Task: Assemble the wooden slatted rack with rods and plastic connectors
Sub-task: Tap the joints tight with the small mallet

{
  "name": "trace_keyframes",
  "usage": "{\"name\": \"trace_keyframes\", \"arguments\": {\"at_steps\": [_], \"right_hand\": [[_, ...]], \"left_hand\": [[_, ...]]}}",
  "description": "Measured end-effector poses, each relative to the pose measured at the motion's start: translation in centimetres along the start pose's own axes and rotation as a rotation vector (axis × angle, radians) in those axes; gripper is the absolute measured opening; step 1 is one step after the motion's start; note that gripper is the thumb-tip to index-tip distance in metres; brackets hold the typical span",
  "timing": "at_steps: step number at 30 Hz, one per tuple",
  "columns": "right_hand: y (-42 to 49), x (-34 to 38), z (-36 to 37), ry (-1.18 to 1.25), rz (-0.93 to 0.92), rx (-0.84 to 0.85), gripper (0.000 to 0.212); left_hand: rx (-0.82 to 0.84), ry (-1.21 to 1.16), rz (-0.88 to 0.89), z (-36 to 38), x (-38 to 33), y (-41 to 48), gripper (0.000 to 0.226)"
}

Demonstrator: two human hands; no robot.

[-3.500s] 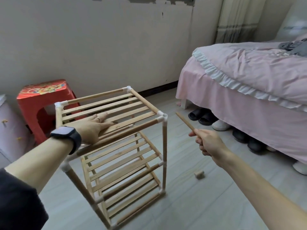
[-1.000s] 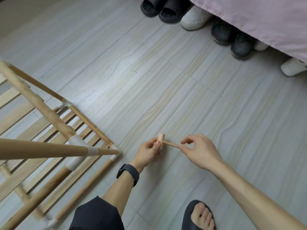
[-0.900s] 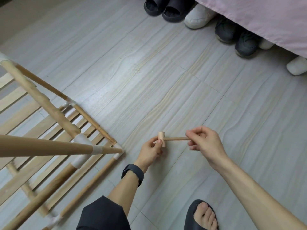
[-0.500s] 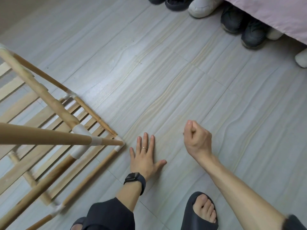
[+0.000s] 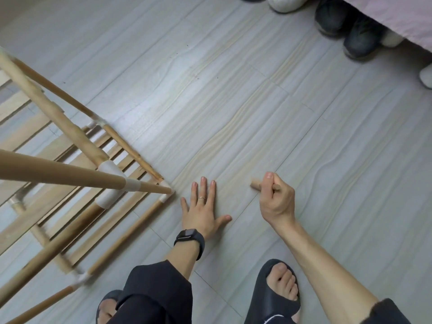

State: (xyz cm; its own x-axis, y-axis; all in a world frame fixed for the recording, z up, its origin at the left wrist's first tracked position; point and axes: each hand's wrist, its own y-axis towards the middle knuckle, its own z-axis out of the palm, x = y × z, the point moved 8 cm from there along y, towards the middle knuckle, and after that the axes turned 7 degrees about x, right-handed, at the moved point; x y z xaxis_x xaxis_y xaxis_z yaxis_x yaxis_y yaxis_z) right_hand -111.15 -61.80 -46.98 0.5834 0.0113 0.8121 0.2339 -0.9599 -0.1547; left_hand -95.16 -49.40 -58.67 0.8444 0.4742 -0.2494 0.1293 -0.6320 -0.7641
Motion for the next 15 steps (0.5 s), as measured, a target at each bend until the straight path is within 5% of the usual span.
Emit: {"name": "trace_keyframes", "arguments": {"at_steps": [3,8,11,13,15], "right_hand": [[0.9,0.6,0.8,-0.087,0.038,0.107,0.05],[-0.6,0.4,1.0,-0.04,-0.033,0.059,0.05],[-0.9,-0.2,1.7,-0.028,0.083,0.137,0.045],[-0.5,-0.4,0.8,0.247,0.325,0.11,0.043],[-1.5,-0.5,0.3,0.787,0.577,0.068,0.037]], "left_hand": [[0.003,0.009,-0.002,-0.5,0.0,-0.3,0.111],[0.076,0.017,-0.003,-1.5,0.4,-0.4,0.11],[0.059,-0.032,-0.003,-3.7,-0.2,-1.4,0.092],[0.057,-0.228,0.006,-5.0,-1.0,-2.5,0.079],[0.101,-0.538,0.039,-5.5,-1.8,-4.4,0.079]]}}
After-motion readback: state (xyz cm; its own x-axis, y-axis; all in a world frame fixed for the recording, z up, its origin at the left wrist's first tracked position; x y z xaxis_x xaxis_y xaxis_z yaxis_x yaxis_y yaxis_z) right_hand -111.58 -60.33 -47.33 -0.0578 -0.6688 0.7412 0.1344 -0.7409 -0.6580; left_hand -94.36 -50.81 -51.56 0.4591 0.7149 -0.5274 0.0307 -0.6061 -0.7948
